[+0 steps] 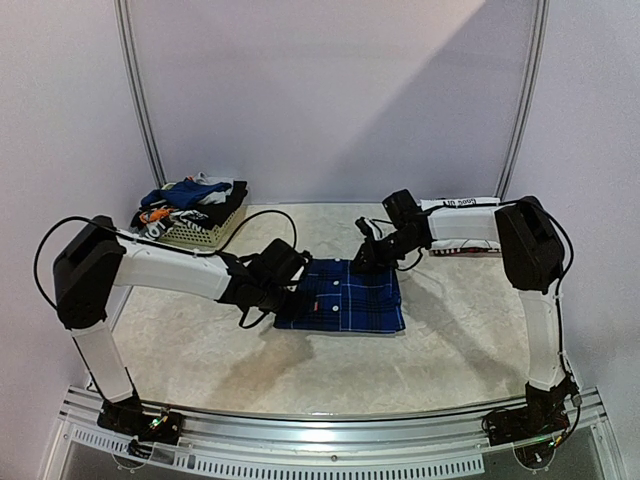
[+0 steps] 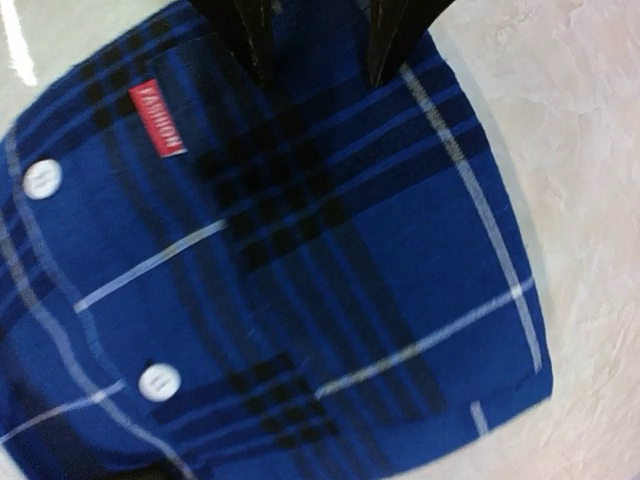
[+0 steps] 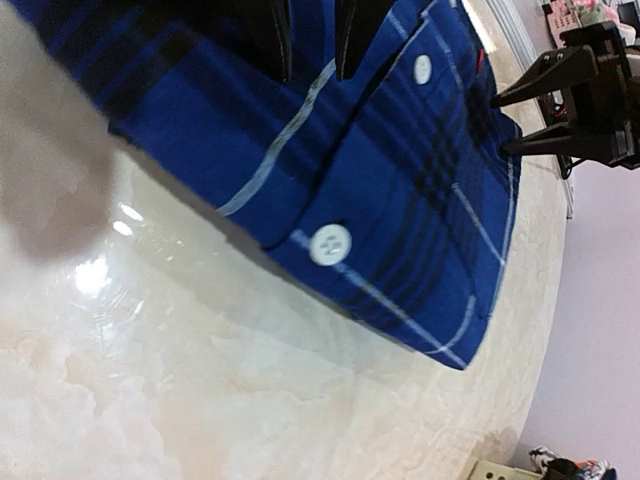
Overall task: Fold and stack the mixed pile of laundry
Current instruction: Smooth out the square-folded shirt at the center of the board.
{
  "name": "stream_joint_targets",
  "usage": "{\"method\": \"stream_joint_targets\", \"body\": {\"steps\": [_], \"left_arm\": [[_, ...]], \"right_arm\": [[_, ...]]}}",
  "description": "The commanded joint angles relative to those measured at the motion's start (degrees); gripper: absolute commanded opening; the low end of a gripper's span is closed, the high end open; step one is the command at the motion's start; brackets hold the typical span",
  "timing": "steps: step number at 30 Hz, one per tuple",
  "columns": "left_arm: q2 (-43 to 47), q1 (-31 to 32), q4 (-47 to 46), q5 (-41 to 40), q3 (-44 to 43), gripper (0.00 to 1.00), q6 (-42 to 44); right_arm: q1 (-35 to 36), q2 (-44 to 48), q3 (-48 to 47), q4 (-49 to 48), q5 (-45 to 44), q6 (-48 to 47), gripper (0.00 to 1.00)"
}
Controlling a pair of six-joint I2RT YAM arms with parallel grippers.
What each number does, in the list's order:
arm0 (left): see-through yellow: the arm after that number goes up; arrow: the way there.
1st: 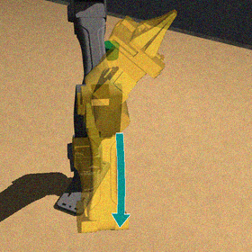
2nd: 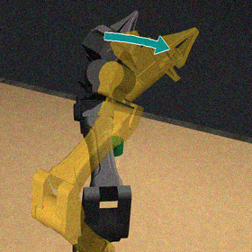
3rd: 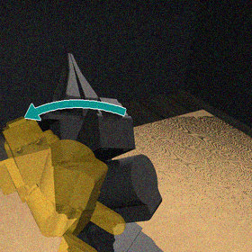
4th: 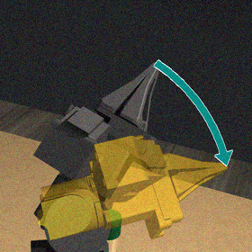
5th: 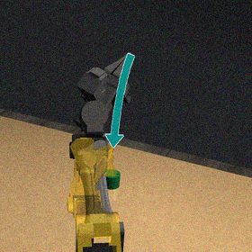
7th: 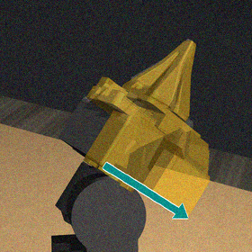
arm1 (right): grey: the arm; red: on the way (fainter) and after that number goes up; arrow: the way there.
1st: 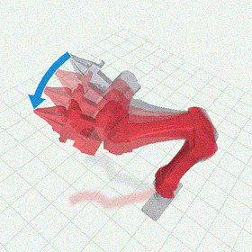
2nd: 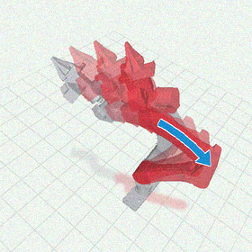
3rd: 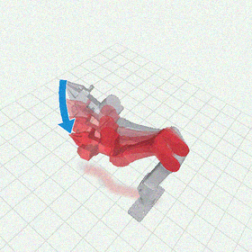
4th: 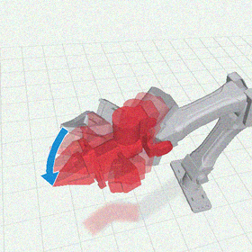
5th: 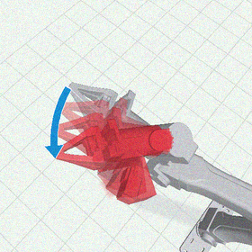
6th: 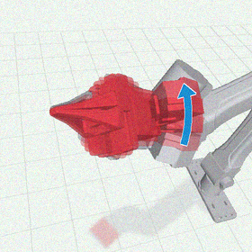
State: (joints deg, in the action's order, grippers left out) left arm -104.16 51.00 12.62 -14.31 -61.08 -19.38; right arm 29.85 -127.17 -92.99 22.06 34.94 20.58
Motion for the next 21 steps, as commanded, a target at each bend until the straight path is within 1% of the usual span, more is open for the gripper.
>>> {"method": "stream_joint_targets", "body": {"steps": [1,5,9,12,14,16,18,21], "left_arm": [[-3.18,0.41,-1.33,-4.72,3.29,0.33,-1.07],[-2.91,0.57,-2.07,-5.29,6.46,0.32,-2.99],[0.71,1.46,-0.85,-6.61,8.65,0.32,-4.34],[4.38,2.29,1.26,-7.19,7.88,0.34,-3.90],[6.33,2.26,1.71,-6.20,6.60,0.37,-2.78],[6.95,2.11,3.03,-6.19,3.35,0.42,-1.35],[6.17,1.60,4.71,-6.15,-0.44,0.46,0.00],[3.30,0.45,6.13,-4.62,-5.99,0.47,1.89]], "right_arm": [[-1.13,-6.08,-5.06,4.15,3.55,-3.82,0.17],[-1.12,-8.71,-7.11,6.97,-0.07,-4.17,0.18],[-1.13,-7.35,-7.34,7.83,-1.82,-3.93,0.21],[-0.63,-5.30,-8.66,9.73,-2.60,-4.28,0.24],[0.22,-3.09,-8.87,10.55,-3.24,-4.68,0.29],[1.25,-0.15,-8.35,11.25,-3.43,-5.33,0.34],[2.27,3.44,-6.42,10.82,-3.68,-5.46,0.38],[3.46,7.97,-1.46,9.04,-4.66,-4.86,0.42]]}}
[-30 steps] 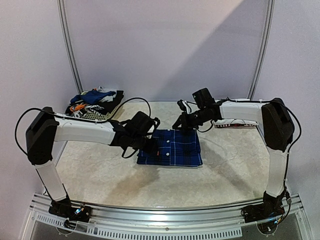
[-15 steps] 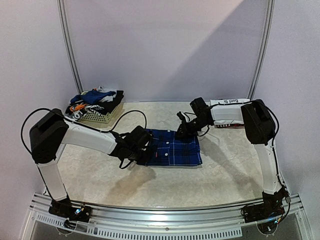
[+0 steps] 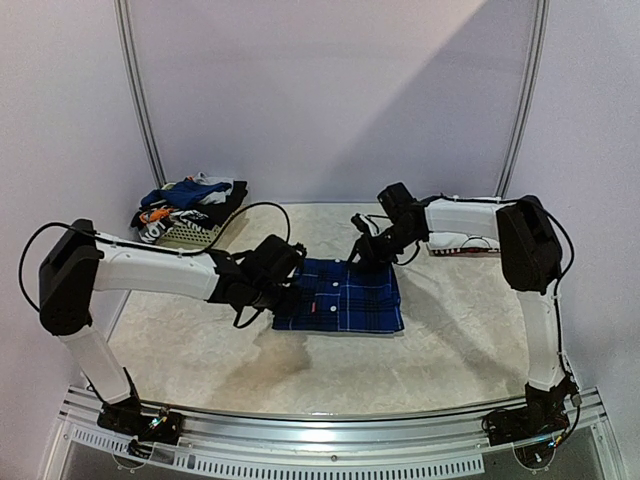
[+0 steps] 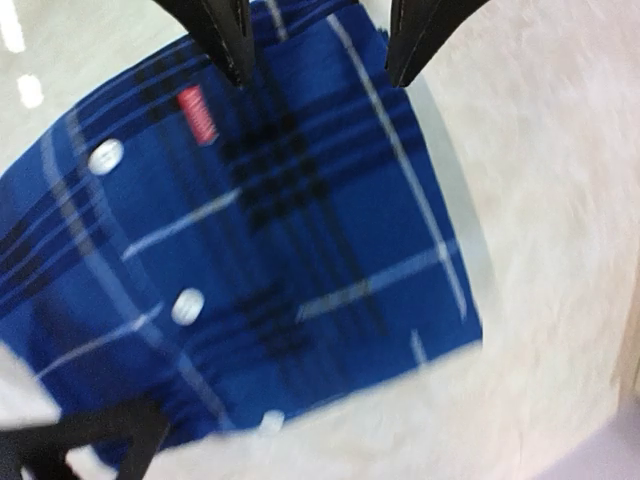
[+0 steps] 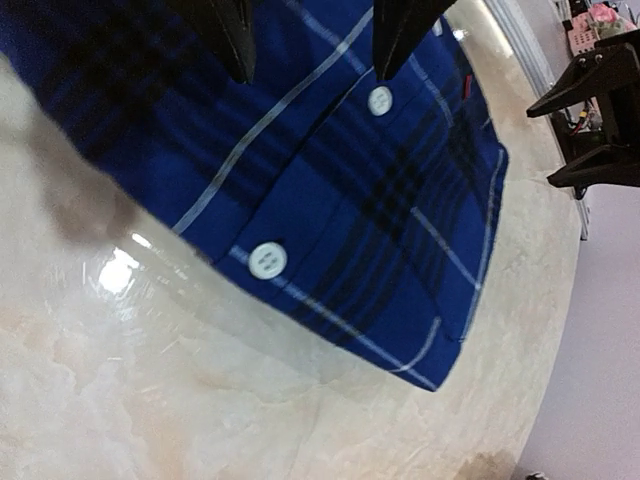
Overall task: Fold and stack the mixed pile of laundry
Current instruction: Smooth out the square-folded shirt at the center of the board.
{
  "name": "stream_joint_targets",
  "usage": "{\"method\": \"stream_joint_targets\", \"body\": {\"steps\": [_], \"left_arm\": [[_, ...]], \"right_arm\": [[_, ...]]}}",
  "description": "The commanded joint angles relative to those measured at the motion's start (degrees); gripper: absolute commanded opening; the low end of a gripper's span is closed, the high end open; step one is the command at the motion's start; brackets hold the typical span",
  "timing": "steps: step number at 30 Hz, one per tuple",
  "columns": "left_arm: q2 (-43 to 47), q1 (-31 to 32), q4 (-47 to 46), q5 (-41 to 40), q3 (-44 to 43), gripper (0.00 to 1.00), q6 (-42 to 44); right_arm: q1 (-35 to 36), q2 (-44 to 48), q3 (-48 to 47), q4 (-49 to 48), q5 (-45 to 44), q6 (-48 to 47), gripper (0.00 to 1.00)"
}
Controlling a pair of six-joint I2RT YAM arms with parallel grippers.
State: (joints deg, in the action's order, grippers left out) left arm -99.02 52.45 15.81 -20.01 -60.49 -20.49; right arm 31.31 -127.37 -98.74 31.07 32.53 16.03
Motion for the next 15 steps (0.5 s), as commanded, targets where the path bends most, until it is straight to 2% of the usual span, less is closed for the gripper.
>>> {"method": "stream_joint_targets", "body": {"steps": [1,8,15], "left_arm": [[-3.17,-1.73,3.59,1.69,-8.58,0.47,3.40],[-12.13,-6.78,4.21,5.65,-18.61,0.47,7.46],[-20.65,-11.20,4.01,7.81,-25.46,0.45,11.31]], "right_arm": [[2.34,10.31,6.91,-0.72,-2.99,0.30,0.44],[4.66,20.68,22.02,-6.23,-6.22,5.17,0.45],[6.64,26.03,36.37,-13.42,-8.85,10.07,0.42]]}}
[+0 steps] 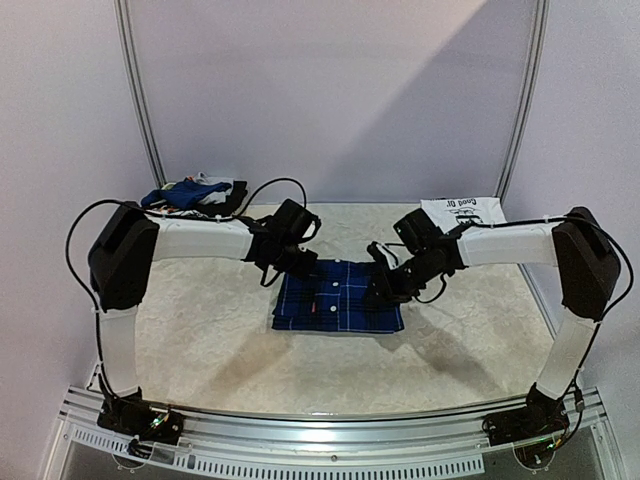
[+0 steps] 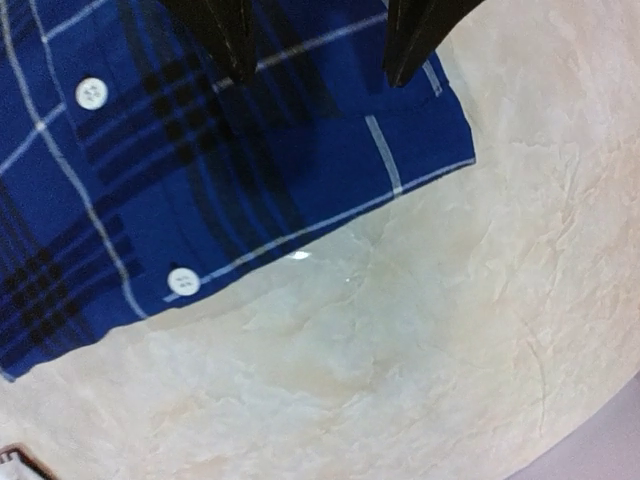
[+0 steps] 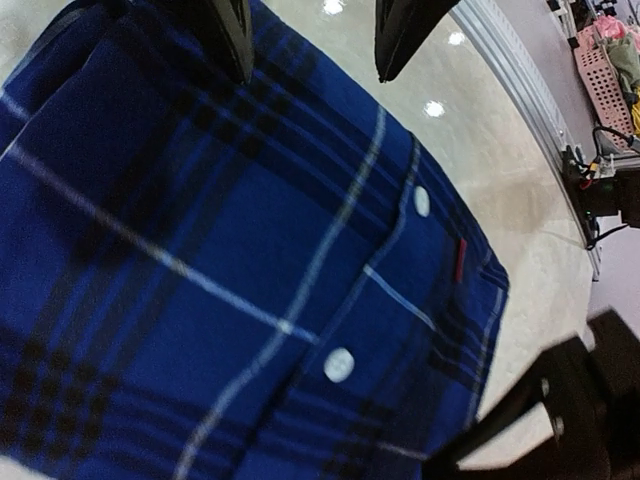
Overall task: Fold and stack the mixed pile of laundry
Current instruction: Smooth out the square-folded shirt at the center of the board.
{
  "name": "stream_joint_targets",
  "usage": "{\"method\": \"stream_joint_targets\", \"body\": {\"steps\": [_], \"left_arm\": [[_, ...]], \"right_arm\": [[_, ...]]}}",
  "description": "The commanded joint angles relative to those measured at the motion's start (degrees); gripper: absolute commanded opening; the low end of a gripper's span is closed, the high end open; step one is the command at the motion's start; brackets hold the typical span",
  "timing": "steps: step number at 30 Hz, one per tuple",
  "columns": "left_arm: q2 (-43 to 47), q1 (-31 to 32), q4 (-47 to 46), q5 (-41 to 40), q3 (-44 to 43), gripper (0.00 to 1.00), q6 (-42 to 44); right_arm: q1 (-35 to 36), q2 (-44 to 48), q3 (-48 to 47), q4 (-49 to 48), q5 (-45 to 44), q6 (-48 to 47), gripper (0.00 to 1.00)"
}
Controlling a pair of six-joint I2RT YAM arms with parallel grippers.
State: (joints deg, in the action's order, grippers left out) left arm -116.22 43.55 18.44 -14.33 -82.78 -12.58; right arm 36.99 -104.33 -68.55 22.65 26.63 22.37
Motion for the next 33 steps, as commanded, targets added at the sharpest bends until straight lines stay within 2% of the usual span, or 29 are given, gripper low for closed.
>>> {"method": "stream_joint_targets", "body": {"steps": [1,8,15,19,23,26,33], "left_arm": [[-4.29,-2.85,1.30,2.11,-3.63,0.45,3.74],[-8.62,-6.06,-0.44,2.02,-4.28,0.42,4.58],[-10.73,-7.57,-2.47,0.71,-4.18,0.41,5.44],[-9.88,-7.69,-1.65,-2.80,-5.50,0.41,6.92],[-5.17,-6.79,-0.72,-5.30,-5.58,0.49,7.87],[-2.02,-5.57,1.34,-6.11,-5.99,0.55,8.03],[4.39,1.11,5.05,-5.70,-3.78,0.58,8.62]], "right_arm": [[1.01,3.32,8.18,-5.93,-3.43,4.02,0.42],[0.93,5.69,18.24,-9.95,-7.04,6.70,0.43],[0.99,8.51,23.28,-10.66,-7.38,8.55,0.43],[1.03,13.79,24.80,-10.30,-3.55,9.60,0.43],[1.02,19.72,21.52,-9.76,2.15,9.13,0.44],[0.53,20.18,16.24,-6.71,0.12,8.04,0.46],[-3.77,10.52,4.49,-3.32,-2.91,6.68,0.47]]}}
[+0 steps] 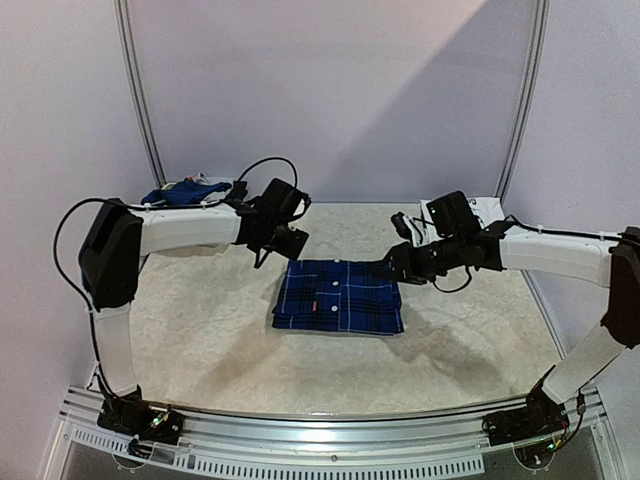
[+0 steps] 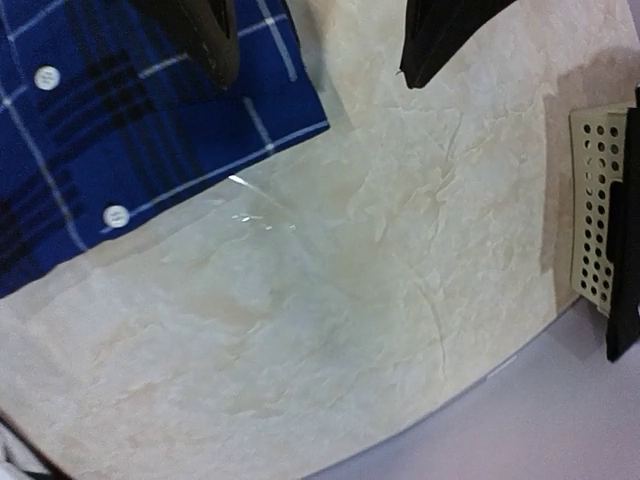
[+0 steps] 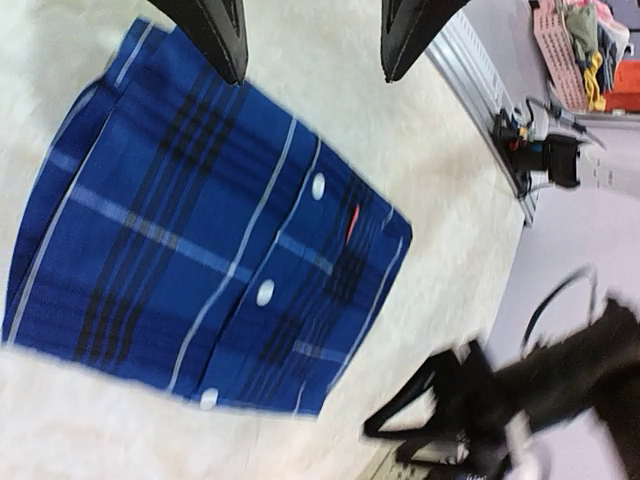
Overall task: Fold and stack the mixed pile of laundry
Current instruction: Smooth out the square-folded shirt at the center of the board, then pick up the square-folded shirt from the center of the board.
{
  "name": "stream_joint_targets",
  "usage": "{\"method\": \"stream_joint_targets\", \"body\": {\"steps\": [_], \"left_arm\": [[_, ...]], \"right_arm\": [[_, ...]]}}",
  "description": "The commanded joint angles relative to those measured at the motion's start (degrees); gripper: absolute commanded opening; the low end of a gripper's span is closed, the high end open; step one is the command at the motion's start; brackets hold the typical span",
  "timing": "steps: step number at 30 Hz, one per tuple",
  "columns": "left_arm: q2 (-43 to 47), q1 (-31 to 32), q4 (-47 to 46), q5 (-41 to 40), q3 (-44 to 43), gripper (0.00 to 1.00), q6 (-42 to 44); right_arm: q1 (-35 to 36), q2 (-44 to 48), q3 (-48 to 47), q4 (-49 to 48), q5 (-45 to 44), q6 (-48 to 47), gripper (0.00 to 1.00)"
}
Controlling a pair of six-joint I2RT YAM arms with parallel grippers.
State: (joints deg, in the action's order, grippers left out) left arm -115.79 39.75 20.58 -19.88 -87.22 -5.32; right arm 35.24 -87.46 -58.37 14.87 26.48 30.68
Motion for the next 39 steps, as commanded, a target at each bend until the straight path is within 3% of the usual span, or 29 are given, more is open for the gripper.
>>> {"method": "stream_joint_targets", "body": {"steps": [1,7,10,13,16,19,25,30,39], "left_arm": [[4.66,6.16,3.13,-0.18,1.18,0.58,2.22],[7.32,16.85,0.80,-7.24,5.94,0.87,16.85],[7.30,20.75,-0.18,-5.77,6.98,0.91,23.50],[6.12,24.58,-2.41,-5.82,7.58,0.90,30.35],[3.33,27.98,-4.10,-7.20,6.99,0.88,36.80],[-1.71,30.40,-3.37,-8.18,4.12,0.88,41.34],[-9.44,31.18,2.62,-10.72,-3.94,0.84,43.00],[-11.43,31.18,3.76,-12.60,-4.33,0.82,43.20],[-14.24,31.27,2.63,-14.68,-3.82,0.71,42.74]], "right_arm": [[-2.20,-8.27,-7.05,5.43,-3.98,-1.99,0.47],[-5.74,-8.11,-4.17,4.05,-7.82,-0.79,0.50],[-7.81,-4.81,-0.26,2.82,-8.50,0.09,0.58],[-9.04,-0.96,3.24,2.63,-10.82,1.23,0.70],[-9.72,2.89,6.28,2.51,-12.49,2.19,0.89],[-10.52,5.82,9.08,2.15,-12.58,2.99,0.99],[-12.07,9.92,13.85,2.44,-12.77,3.23,0.99],[-12.59,13.54,15.83,3.45,-13.14,2.91,0.99],[-13.35,15.82,17.00,3.18,-14.56,3.95,0.99]]}}
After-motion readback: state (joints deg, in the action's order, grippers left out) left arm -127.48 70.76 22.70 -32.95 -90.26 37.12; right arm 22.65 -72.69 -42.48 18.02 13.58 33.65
